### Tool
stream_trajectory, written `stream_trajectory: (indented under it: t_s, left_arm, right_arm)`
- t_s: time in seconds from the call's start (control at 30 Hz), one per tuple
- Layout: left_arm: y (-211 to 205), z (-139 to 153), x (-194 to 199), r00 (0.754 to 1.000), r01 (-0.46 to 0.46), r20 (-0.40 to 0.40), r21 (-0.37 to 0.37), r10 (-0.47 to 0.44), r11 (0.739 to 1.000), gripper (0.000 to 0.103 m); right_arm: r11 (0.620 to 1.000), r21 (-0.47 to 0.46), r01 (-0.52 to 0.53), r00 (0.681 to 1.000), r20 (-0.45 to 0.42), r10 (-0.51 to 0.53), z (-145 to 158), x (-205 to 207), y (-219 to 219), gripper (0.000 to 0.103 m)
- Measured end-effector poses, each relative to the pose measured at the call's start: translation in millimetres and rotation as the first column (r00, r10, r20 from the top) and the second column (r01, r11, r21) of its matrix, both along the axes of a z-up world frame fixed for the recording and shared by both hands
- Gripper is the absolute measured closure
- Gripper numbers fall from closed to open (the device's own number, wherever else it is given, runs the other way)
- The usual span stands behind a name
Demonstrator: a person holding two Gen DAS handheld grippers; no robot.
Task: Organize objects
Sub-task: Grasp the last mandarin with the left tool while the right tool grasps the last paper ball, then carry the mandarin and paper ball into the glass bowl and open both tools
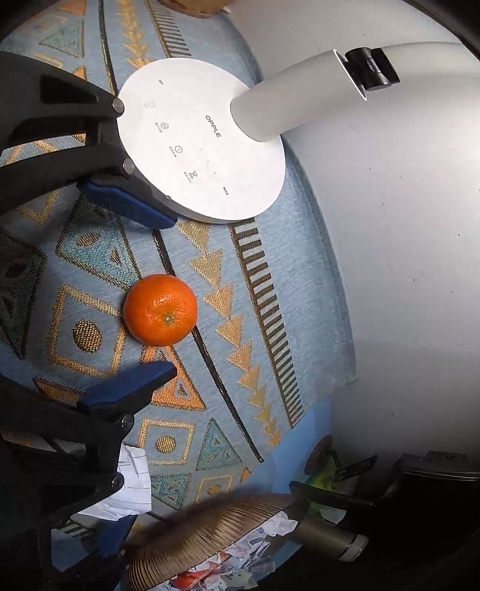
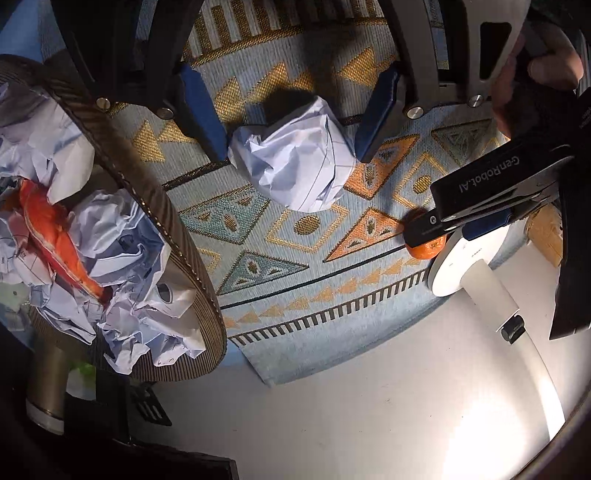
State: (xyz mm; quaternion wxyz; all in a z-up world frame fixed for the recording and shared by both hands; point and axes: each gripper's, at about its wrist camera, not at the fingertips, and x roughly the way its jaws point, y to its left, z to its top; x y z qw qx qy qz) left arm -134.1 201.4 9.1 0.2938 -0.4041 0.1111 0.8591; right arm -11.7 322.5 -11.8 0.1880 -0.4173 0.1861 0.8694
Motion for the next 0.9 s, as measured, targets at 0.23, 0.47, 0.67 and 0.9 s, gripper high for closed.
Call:
stream_trajectory:
  t_s: [0.23,0.47,0.67,0.9]
  left_arm:
    - [-1,0,2,1.000,0.011,-0.002,0.013,-0.011,1.000,0.067]
    - [-25,13,25,1.000,-0.020,-0.005,0.047,0.020,0.999,0.067]
    - [-39,43,60,0.997,-0.041,-0.063,0.073,0.046,0.996,0.067]
    - [-7,91,92,0.994,0.001,-0.107,0.162,0.016,0.987,0.067]
  right_arm:
    - [0.997,0.068,-0.033,0.999,0.027,0.031,0,-15,-14,0.037]
    - [0.993,0.040,-0.107,0.992,-0.063,0.110,15,3,-24,0.042]
    - [0.978,0.071,-0.195,0.972,-0.117,0.202,46,38,-51,0.042]
    - [0.977,0.193,-0.090,0.964,-0.230,0.134,111,92,-16,0.042]
